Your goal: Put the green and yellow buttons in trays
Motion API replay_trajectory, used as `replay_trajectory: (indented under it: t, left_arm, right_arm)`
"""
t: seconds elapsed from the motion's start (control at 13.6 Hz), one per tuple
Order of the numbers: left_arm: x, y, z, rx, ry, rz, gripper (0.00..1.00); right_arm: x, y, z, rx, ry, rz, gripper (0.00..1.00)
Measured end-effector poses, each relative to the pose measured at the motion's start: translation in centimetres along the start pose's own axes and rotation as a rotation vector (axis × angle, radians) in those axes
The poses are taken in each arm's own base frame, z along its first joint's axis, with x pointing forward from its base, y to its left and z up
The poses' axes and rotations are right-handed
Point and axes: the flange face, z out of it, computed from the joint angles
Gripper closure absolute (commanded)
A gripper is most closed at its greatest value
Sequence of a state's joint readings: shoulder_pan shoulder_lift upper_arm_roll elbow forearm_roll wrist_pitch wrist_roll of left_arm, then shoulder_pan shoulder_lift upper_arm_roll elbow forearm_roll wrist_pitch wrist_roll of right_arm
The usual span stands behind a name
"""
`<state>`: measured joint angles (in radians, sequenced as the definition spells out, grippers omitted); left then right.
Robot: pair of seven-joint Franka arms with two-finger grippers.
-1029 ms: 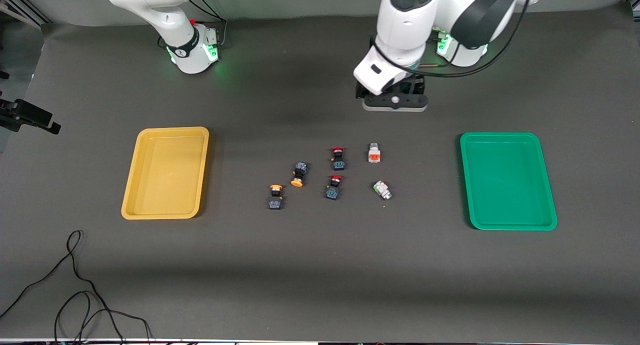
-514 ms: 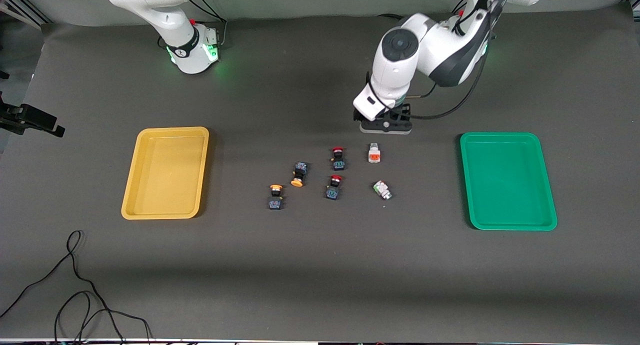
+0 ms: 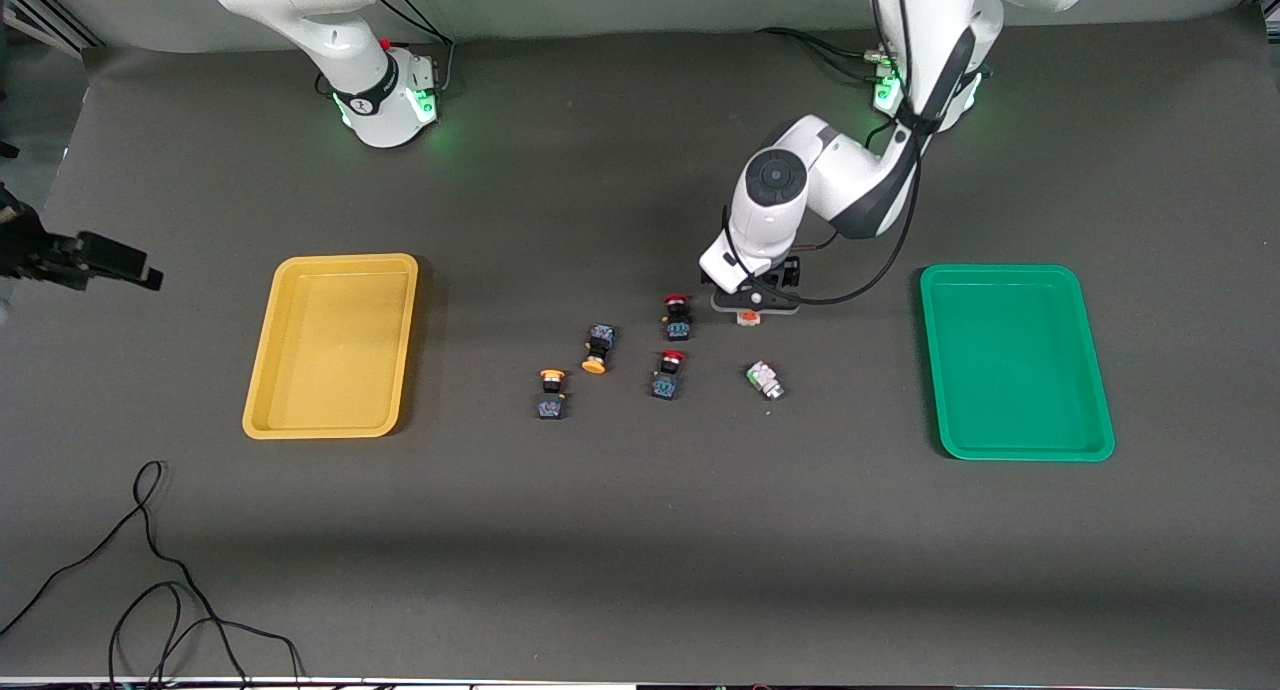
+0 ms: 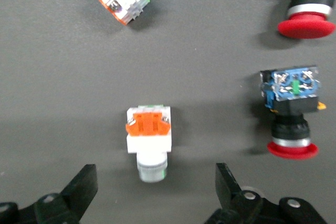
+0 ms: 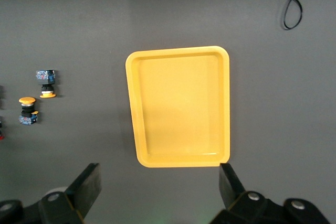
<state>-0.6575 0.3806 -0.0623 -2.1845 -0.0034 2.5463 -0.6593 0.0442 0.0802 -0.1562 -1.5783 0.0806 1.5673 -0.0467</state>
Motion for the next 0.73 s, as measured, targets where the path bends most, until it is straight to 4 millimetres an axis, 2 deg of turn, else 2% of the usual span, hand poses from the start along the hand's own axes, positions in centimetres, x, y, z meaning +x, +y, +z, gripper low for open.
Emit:
replay_trajectory:
  t: [0.22, 0.44, 0.66, 0.73]
  left_arm:
    - [1.0, -1.2, 1.5, 0.011, 0.008, 0.037, 0.01]
    - [1.6, -1.9, 2.1, 0.013, 0.006, 0.046, 0.01]
    - [1.5, -1.8, 2.9, 0.013, 0.003, 0.049, 0.03]
    - [1.4, -1.7, 2.9, 0.011, 0.004, 0.05, 0.18]
  right_arm:
    - [2.6, -2.7, 4.0, -0.012, 0.001, 0.003, 0.02]
    - [4.5, -6.2, 9.7, -0.025, 0.02, 0.038, 0.02]
    - [5.6, -7.4, 15.9, -0.038, 0.017, 0.048, 0.04]
    - [5.9, -7.9, 17.7, -0.044, 0.013, 0.057, 0.04]
